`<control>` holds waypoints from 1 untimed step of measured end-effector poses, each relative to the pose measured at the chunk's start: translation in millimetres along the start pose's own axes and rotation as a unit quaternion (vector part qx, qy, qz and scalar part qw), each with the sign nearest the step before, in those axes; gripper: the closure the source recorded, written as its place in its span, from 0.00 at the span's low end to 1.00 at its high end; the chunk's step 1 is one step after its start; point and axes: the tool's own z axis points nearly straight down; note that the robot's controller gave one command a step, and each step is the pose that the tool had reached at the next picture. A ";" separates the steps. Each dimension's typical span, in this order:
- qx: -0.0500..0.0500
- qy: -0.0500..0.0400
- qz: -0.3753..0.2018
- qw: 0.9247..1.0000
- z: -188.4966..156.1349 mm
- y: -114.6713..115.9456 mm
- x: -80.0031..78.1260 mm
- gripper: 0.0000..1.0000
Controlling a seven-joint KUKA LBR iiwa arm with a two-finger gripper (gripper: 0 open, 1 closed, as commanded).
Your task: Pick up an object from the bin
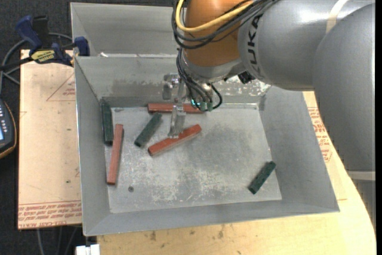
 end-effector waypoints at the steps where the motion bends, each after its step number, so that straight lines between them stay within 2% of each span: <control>1: 0.001 -0.002 -0.036 0.999 110.6 -23.4 15.8 0.00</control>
Offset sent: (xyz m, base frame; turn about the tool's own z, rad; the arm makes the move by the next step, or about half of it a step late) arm -0.0153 -0.0228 -0.1069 -0.0742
